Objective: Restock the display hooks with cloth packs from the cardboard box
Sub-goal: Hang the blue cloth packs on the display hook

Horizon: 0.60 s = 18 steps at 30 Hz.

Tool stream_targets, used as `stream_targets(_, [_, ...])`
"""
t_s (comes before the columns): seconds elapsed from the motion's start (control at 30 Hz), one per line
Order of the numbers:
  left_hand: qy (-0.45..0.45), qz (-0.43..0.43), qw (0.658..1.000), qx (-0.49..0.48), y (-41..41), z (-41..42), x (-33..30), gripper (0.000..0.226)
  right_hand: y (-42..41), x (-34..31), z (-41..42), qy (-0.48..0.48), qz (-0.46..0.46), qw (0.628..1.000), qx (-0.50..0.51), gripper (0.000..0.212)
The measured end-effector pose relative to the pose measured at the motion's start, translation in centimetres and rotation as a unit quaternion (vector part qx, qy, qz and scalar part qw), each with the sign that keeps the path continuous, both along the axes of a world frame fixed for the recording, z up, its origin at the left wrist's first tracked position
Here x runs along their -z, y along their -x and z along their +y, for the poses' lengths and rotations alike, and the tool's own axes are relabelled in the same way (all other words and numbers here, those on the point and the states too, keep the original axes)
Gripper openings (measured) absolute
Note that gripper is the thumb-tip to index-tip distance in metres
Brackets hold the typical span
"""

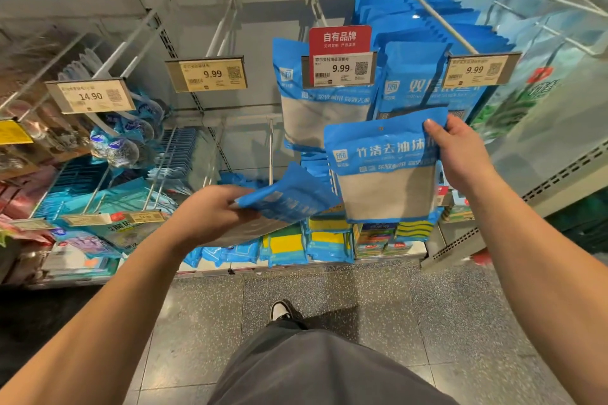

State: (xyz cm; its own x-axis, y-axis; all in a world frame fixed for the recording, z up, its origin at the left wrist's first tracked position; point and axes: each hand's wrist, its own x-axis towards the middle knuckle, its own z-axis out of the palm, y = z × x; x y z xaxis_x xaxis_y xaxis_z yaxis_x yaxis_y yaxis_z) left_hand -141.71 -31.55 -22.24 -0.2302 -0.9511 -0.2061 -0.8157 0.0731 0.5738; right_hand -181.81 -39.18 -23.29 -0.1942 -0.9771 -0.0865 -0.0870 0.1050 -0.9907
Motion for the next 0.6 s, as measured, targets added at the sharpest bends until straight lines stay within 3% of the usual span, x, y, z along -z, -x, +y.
stream_targets(0.1, [0.032,-0.039,0.996,0.072,1.1,0.1,-1.0,0.047,-1.1,-0.4,-0.3,0.001,0.003,1.000,-0.009,0.022])
stream_targets(0.37, [0.132,-0.089,0.969,0.187,6.4,-2.3,-4.0,0.038,-5.1,-2.3,-1.5,0.022,-0.004,0.997,-0.078,0.025])
stream_targets(0.47, [0.126,-0.160,0.962,0.182,8.5,-4.0,-6.1,0.041,-5.9,-3.0,-2.0,0.019,-0.043,0.997,-0.066,0.021])
stream_targets(0.6, [0.160,-0.166,0.958,0.172,9.8,-5.8,-7.7,0.040,-6.0,-3.0,-2.9,0.014,-0.040,0.997,-0.069,0.014])
